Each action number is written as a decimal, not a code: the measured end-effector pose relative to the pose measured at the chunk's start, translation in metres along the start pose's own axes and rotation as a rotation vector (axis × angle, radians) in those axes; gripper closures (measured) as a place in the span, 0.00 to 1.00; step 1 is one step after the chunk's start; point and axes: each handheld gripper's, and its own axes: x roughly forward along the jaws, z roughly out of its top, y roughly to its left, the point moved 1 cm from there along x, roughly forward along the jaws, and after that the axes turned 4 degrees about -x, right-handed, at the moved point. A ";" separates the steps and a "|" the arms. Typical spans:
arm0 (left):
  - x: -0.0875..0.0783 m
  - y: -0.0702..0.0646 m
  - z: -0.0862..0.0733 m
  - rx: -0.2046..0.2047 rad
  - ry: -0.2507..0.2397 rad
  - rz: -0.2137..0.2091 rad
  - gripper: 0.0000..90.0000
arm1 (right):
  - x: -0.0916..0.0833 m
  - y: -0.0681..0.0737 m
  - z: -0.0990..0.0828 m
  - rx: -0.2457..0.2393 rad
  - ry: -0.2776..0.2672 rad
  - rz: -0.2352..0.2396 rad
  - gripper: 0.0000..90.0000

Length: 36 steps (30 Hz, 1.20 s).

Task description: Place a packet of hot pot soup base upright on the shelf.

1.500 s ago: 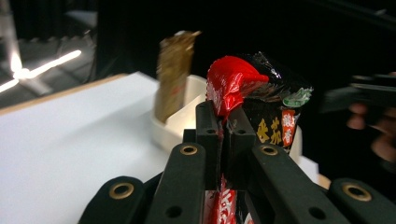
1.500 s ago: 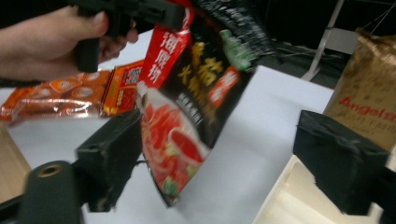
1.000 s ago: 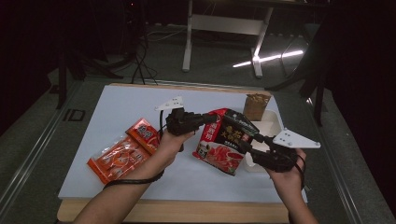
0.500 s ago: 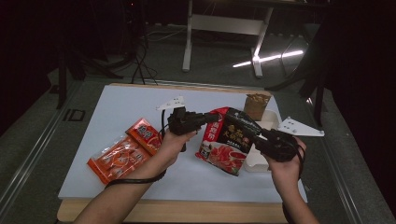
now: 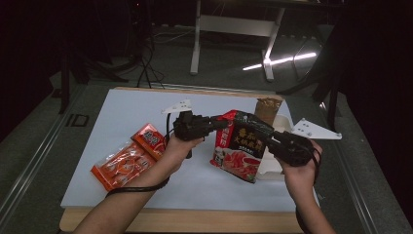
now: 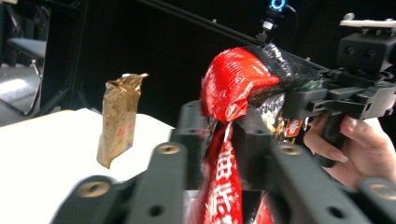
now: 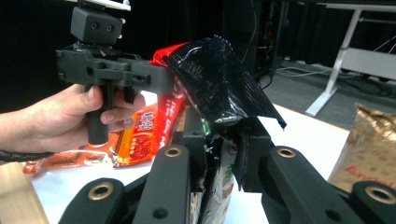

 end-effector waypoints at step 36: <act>-0.093 -0.037 -0.038 0.134 0.151 0.217 0.02 | -0.018 -0.070 0.039 -0.041 -0.080 -0.019 0.85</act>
